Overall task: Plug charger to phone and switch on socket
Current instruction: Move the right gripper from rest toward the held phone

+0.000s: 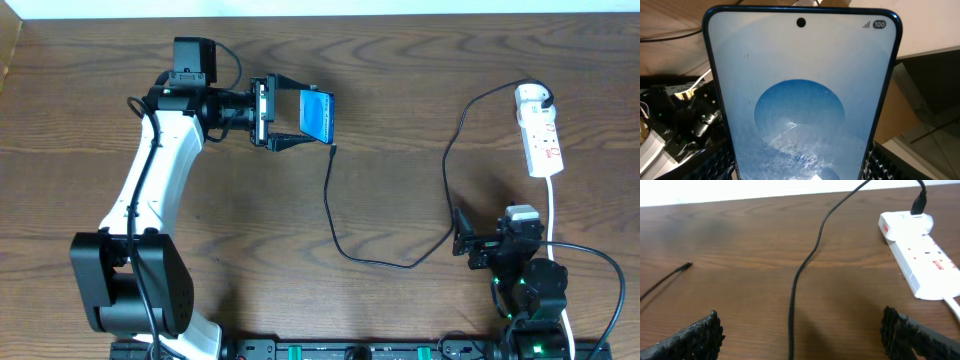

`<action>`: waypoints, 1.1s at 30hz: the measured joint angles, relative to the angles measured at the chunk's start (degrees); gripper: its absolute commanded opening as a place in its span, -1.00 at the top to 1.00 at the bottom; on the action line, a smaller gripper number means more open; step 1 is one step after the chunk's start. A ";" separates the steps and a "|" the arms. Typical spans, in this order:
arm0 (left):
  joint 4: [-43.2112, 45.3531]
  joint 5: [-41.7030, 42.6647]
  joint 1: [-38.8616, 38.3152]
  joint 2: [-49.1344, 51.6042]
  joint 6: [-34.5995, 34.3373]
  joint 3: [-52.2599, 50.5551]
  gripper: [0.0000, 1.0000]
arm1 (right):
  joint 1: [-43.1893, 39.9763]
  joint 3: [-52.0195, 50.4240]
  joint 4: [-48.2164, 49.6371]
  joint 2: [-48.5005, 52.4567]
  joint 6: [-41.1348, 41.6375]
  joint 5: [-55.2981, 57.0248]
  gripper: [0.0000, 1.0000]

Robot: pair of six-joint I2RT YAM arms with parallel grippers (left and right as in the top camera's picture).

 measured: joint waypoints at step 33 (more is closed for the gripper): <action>-0.15 -25.09 -0.02 0.00 10.99 0.02 -0.30 | 0.00 30.77 -0.81 40.02 6.34 -20.83 -0.99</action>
